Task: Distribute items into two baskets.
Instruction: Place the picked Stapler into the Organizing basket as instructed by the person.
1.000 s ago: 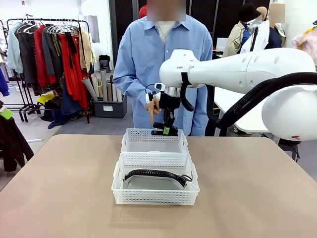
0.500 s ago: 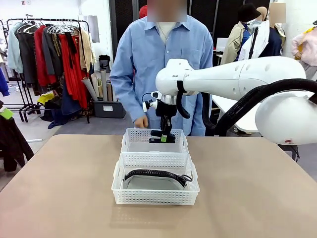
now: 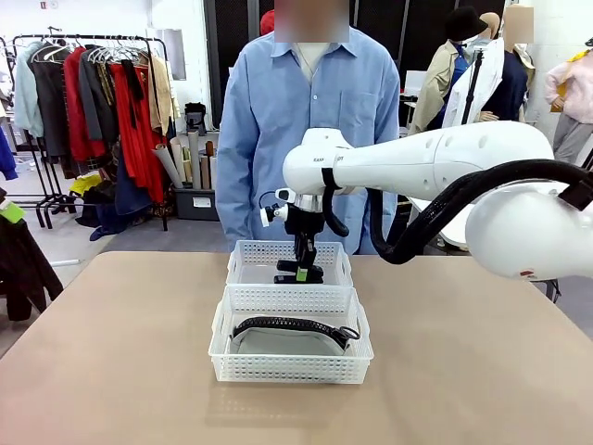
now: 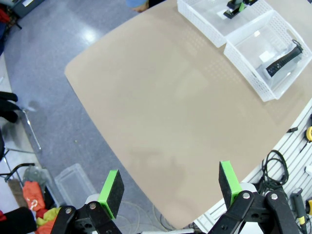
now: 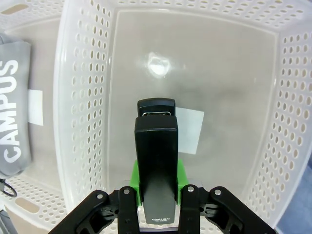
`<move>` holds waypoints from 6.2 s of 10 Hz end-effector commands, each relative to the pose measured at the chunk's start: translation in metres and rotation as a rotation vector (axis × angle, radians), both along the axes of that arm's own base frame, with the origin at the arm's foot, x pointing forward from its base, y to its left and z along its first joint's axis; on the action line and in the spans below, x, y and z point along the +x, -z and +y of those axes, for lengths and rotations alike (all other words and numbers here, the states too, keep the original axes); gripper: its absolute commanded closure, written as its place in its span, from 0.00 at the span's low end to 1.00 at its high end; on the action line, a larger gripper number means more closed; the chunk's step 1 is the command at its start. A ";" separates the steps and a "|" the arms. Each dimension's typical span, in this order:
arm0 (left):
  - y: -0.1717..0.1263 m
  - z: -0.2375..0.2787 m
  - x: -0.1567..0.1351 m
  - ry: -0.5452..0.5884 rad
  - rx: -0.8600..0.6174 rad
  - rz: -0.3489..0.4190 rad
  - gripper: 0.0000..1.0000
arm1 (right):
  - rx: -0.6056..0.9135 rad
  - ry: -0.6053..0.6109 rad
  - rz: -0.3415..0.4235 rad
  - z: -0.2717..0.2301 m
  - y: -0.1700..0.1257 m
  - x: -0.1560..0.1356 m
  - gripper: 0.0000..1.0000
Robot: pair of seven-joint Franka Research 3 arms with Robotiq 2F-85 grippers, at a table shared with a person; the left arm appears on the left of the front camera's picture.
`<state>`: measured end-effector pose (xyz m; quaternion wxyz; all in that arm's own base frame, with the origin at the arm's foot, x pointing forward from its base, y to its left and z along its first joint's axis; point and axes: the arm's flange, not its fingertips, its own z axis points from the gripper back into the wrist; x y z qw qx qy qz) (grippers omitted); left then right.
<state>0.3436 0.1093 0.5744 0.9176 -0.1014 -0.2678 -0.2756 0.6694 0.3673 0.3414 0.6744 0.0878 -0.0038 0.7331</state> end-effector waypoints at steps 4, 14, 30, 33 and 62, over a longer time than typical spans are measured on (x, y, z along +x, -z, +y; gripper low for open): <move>0.001 0.002 0.000 0.002 0.001 0.005 0.00 | -0.022 -0.054 -0.002 0.006 -0.006 0.014 0.70; 0.001 0.002 0.000 0.002 0.001 0.005 0.00 | -0.009 -0.053 -0.027 0.001 -0.017 0.011 0.00; 0.001 0.002 0.000 0.002 0.001 0.005 0.00 | 0.014 -0.022 -0.031 -0.001 -0.022 0.003 0.00; 0.001 0.002 0.000 0.002 0.001 0.005 0.00 | 0.014 -0.022 -0.031 -0.001 -0.022 0.003 0.00; 0.001 0.002 0.000 0.002 0.001 0.005 0.00 | 0.527 0.837 0.021 -0.375 -0.191 -0.332 0.00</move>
